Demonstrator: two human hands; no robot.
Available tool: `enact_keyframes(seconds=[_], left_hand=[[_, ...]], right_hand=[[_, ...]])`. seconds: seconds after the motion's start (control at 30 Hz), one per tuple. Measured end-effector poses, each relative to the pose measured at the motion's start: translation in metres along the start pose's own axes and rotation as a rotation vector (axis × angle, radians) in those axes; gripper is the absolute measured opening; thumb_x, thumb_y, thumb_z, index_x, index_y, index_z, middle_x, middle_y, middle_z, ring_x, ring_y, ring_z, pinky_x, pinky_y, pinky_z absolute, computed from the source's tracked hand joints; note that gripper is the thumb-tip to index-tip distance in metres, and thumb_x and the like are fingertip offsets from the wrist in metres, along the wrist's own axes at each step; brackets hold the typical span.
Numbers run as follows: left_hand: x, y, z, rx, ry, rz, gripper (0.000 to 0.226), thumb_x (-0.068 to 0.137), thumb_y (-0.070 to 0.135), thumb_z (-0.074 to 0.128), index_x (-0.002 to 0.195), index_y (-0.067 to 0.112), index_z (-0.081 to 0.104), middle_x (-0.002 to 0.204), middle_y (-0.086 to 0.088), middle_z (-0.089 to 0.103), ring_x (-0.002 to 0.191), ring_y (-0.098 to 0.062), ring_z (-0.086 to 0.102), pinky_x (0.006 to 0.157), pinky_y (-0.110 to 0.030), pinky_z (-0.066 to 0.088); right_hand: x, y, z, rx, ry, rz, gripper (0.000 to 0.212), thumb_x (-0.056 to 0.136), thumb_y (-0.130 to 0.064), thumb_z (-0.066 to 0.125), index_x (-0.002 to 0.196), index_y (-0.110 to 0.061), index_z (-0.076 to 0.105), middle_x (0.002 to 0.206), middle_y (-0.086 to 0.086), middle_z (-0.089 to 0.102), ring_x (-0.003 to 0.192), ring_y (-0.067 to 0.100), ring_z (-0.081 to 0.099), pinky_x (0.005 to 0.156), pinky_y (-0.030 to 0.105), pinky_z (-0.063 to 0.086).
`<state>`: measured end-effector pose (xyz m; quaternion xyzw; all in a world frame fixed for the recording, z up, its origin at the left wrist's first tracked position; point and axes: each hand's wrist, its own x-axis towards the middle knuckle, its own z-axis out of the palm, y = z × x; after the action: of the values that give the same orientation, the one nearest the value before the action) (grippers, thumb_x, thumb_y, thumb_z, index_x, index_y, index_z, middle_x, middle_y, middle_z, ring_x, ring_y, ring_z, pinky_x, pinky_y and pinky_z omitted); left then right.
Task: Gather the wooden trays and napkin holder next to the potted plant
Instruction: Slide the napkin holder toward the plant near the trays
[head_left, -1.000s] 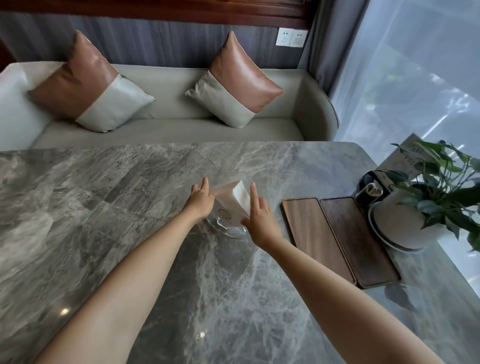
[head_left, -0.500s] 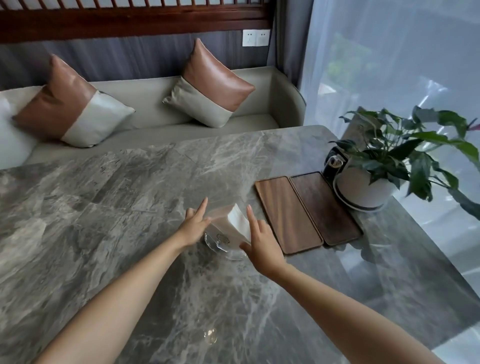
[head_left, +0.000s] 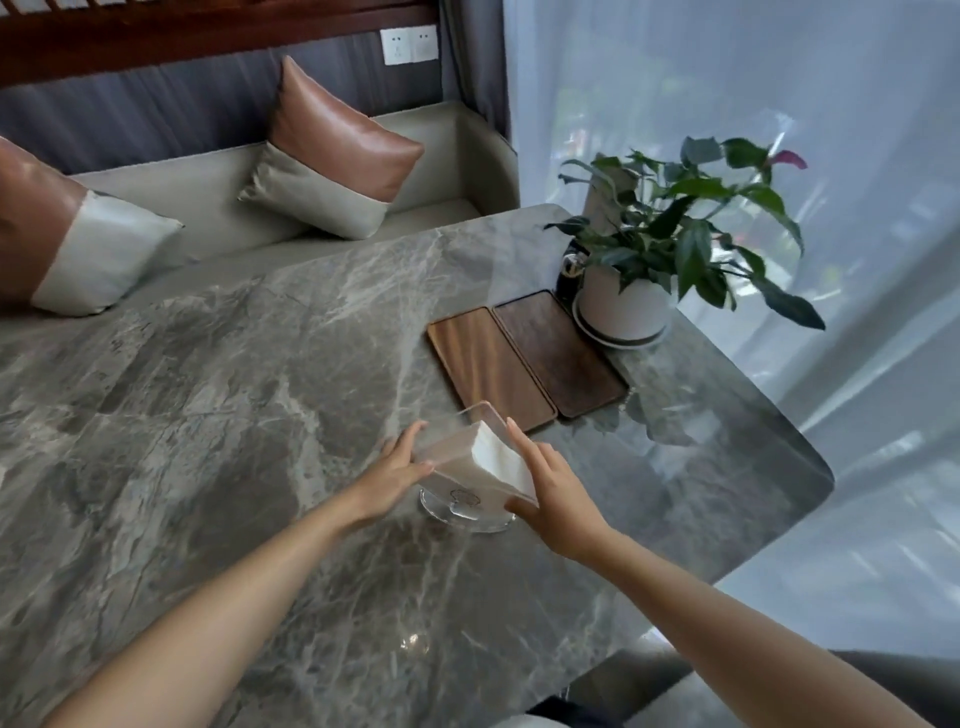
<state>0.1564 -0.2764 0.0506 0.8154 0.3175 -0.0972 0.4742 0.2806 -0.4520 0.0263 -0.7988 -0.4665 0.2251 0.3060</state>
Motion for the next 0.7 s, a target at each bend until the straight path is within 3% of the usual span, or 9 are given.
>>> enact_keyframes(seconds=[0.13, 0.37, 0.47, 0.57, 0.7], left_hand=[[0.001, 0.022, 0.035, 0.060, -0.084, 0.043, 0.056, 0.099, 0.020, 0.037, 0.147, 0.016, 0.008, 0.141, -0.023, 0.026, 0.129, -0.035, 0.035, 0.109, -0.042, 0.030], [0.029, 0.073, 0.087, 0.121, -0.146, 0.141, 0.051, 0.098, 0.022, 0.039, 0.143, 0.017, 0.015, 0.128, -0.017, 0.034, 0.126, -0.030, 0.037, 0.112, -0.041, 0.030], [0.049, 0.101, 0.107, 0.158, -0.164, 0.174, 0.050, 0.098, 0.021, 0.040, 0.142, 0.016, 0.018, 0.125, -0.020, 0.038, 0.124, -0.029, 0.038, 0.110, -0.036, 0.030], [0.072, 0.128, 0.126, 0.171, -0.188, 0.184, 0.054, 0.098, 0.022, 0.041, 0.145, 0.015, 0.016, 0.129, -0.024, 0.037, 0.126, -0.032, 0.037, 0.111, -0.039, 0.031], [0.102, 0.158, 0.146, 0.174, -0.195, 0.180, 0.058, 0.097, 0.023, 0.041, 0.147, 0.017, 0.013, 0.131, -0.027, 0.035, 0.125, -0.036, 0.037, 0.112, -0.039, 0.030]], right_hand=[[-0.033, 0.027, -0.026, 0.037, 0.035, 0.030, 0.089, 0.083, -0.016, 0.065, 0.126, -0.052, -0.005, 0.126, 0.006, 0.045, 0.115, 0.022, 0.042, 0.096, 0.021, 0.029], [-0.069, 0.073, -0.072, 0.111, 0.151, 0.133, 0.088, 0.079, -0.012, 0.068, 0.125, -0.054, 0.006, 0.133, 0.001, 0.043, 0.120, 0.018, 0.041, 0.098, 0.021, 0.028], [-0.078, 0.094, -0.092, 0.135, 0.216, 0.197, 0.086, 0.077, -0.010, 0.069, 0.129, -0.048, 0.013, 0.136, 0.007, 0.044, 0.122, 0.021, 0.042, 0.100, 0.026, 0.031], [-0.082, 0.116, -0.111, 0.159, 0.281, 0.274, 0.082, 0.076, -0.009, 0.069, 0.140, -0.032, 0.024, 0.131, 0.011, 0.047, 0.120, 0.025, 0.046, 0.102, 0.034, 0.037], [-0.083, 0.140, -0.132, 0.156, 0.347, 0.318, 0.081, 0.076, -0.009, 0.069, 0.142, -0.024, 0.026, 0.130, 0.011, 0.048, 0.117, 0.024, 0.047, 0.099, 0.035, 0.039]])
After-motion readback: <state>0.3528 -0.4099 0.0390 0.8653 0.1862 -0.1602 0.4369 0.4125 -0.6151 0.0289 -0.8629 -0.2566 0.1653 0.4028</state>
